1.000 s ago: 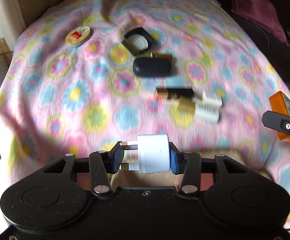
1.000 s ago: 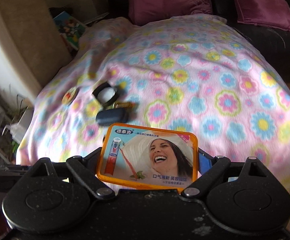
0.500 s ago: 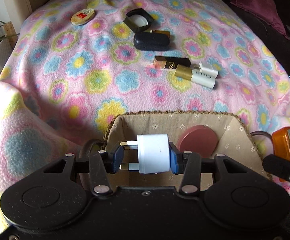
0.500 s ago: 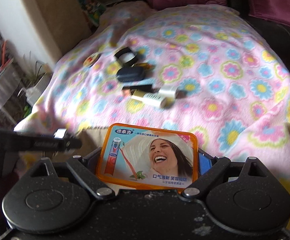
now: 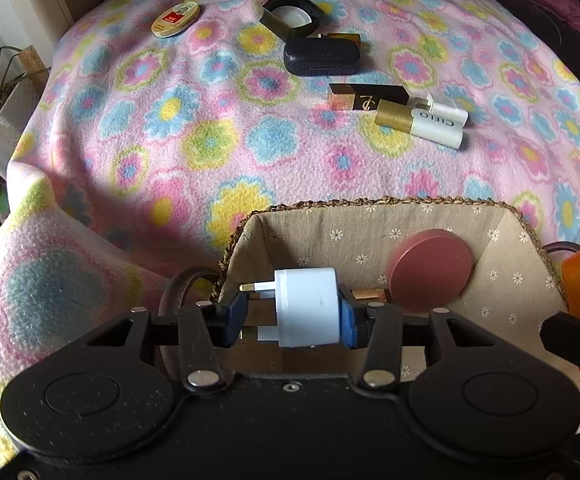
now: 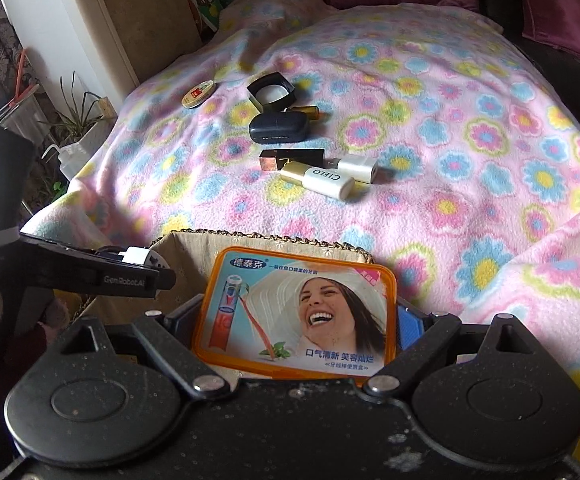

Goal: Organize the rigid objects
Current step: 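Carry the white plug adapter and orange card over the basket, then open the left tool to drop the adapter while the right tool releases the orange card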

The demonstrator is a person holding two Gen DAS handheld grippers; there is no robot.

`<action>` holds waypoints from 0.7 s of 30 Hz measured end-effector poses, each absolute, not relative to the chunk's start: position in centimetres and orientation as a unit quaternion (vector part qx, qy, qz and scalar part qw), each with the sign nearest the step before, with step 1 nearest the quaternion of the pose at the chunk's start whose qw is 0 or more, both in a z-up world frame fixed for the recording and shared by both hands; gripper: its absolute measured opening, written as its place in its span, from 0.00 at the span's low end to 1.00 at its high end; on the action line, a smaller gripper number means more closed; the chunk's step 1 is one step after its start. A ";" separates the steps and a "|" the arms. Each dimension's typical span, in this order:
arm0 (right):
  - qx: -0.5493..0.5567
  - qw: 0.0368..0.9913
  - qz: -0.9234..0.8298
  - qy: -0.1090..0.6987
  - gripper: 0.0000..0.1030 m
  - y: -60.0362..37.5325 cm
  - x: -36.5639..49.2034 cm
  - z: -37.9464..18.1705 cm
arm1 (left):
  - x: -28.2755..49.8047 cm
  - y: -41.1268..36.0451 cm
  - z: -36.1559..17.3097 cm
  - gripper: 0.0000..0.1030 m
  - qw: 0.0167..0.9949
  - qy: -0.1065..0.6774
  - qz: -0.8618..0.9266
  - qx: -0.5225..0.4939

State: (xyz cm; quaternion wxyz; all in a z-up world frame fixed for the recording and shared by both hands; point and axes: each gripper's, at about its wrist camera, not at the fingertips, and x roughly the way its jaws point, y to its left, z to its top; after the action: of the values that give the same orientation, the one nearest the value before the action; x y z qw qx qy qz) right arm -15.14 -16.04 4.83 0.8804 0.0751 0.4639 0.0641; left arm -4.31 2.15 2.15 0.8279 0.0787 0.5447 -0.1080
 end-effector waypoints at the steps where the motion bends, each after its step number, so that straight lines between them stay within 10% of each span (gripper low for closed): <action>1: 0.072 0.880 0.066 0.465 0.89 -15.9 -15.1 4.8 | -4.3 2.1 2.1 0.44 0.827 0.546 -0.108 0.082; 21: 0.042 0.859 0.092 0.502 0.90 -14.8 -14.3 3.9 | -4.4 1.2 0.9 0.44 0.797 0.580 -0.114 0.122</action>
State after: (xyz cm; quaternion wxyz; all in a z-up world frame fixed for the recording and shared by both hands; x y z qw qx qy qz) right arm -14.31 -14.76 3.86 0.8591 0.0420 0.5016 0.0924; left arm -4.40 1.16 0.89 0.7973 0.1223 0.5800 -0.1140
